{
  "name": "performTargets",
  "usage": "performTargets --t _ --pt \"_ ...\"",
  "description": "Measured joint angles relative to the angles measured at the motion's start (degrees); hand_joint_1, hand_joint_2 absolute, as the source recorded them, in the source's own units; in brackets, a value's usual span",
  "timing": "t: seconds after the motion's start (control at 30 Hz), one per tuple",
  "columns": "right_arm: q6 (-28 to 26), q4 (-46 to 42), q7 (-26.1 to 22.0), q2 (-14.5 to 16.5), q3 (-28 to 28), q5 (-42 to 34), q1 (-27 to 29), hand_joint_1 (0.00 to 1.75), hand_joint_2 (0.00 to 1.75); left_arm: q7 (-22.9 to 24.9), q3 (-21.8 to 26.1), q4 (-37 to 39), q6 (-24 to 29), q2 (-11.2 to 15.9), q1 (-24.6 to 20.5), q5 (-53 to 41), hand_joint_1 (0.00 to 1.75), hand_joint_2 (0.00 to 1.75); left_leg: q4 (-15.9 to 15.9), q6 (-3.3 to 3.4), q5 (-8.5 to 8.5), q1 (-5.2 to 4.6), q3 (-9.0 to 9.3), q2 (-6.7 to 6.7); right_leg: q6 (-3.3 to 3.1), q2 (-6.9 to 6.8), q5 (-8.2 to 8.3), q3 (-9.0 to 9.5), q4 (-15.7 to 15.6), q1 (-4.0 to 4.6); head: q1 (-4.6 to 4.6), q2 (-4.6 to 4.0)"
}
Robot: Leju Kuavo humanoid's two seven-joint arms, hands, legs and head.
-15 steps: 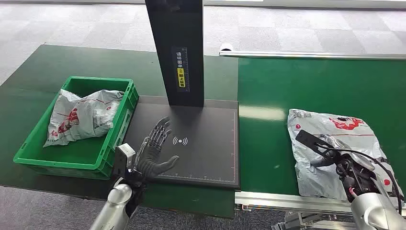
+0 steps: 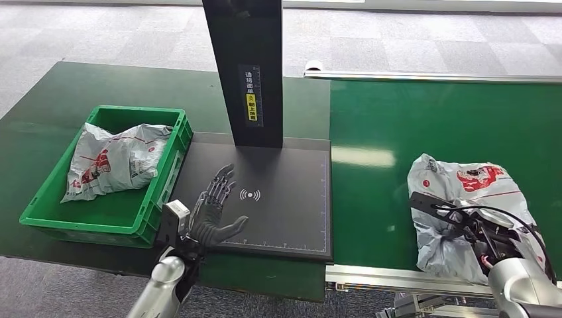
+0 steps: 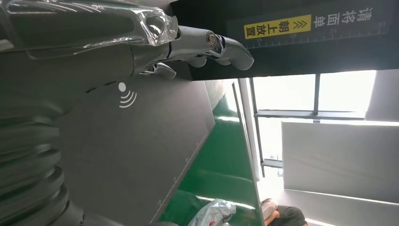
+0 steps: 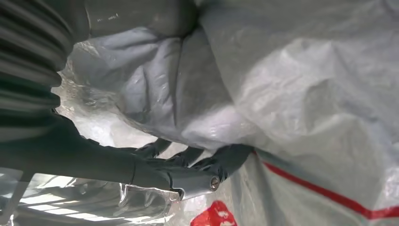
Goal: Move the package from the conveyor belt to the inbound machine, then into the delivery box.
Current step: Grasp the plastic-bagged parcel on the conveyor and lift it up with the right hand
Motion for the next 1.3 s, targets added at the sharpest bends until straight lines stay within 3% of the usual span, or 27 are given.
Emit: performTargets --t 0.67,0.9,1.03,1.13,1.3 --pt "-1.8 0.3 0.2 0.3 1.1 0.1 -0.1 1.75 1.75 -0.1 0.0 0.0 0.1 0.0 0.3 0.0 0.0 1.75 0.0 0.0 0.0 0.0 0.02 0.0 0.0 0.0 0.0 0.01 0.0 0.0 -0.02 0.0" --pt "-6.6 0.3 -1.1 0.8 1.0 -0.9 0.5 1.75 1.75 0.2 0.0 -0.2 0.5 0.0 0.4 0.1 0.0 1.75 0.0 0.0 0.0 0.0 0.02 0.0 0.0 0.01 0.0 0.01 0.0 0.0 -0.02 0.0" --pt "-12.4 0.0 -4.7 1.2 0.4 -2.7 1.4 1.75 1.75 0.6 0.0 -0.7 0.5 0.1 0.4 0.6 0.0 1.75 0.0 0.0 0.0 0.0 0.0 0.0 0.0 0.01 0.01 0.01 0.0 0.0 -0.02 0.0" --pt "-20.7 -1.4 -9.2 1.9 -0.9 -5.3 2.2 1.75 1.75 0.5 0.0 -1.9 2.1 0.3 0.9 0.0 0.0 1.75 0.0 0.0 0.0 0.01 0.0 0.0 0.0 0.01 0.01 0.01 0.0 0.01 -0.02 0.0" --pt "-36.3 -14.5 -25.5 4.1 -5.2 -15.6 7.7 1.75 1.75 -3.0 0.1 -8.0 18.8 -0.2 2.8 -2.8 0.0 1.75 0.0 0.0 0.0 0.07 -0.03 -0.09 -0.01 -0.07 -0.01 -0.02 0.0 0.06 -0.02 0.0"
